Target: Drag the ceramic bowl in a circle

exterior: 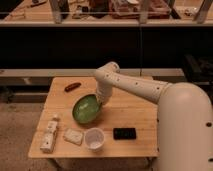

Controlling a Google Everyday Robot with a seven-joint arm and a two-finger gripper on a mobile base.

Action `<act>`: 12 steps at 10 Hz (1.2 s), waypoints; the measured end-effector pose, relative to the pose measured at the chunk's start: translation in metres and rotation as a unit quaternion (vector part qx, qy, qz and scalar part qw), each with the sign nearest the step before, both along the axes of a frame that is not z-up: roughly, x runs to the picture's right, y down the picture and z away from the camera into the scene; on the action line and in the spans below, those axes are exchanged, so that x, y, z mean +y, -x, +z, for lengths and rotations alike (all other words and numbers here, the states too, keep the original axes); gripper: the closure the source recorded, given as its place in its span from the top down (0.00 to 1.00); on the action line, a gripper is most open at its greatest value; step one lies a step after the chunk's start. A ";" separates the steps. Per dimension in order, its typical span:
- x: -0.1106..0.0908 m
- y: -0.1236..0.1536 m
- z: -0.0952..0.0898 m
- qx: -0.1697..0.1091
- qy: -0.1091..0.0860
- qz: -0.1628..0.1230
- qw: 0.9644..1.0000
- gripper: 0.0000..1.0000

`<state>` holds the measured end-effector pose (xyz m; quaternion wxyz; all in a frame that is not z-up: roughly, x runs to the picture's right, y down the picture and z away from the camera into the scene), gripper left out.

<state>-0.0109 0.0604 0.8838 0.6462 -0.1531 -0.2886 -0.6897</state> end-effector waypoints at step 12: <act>-0.034 -0.164 0.044 0.099 0.012 0.118 0.988 0.00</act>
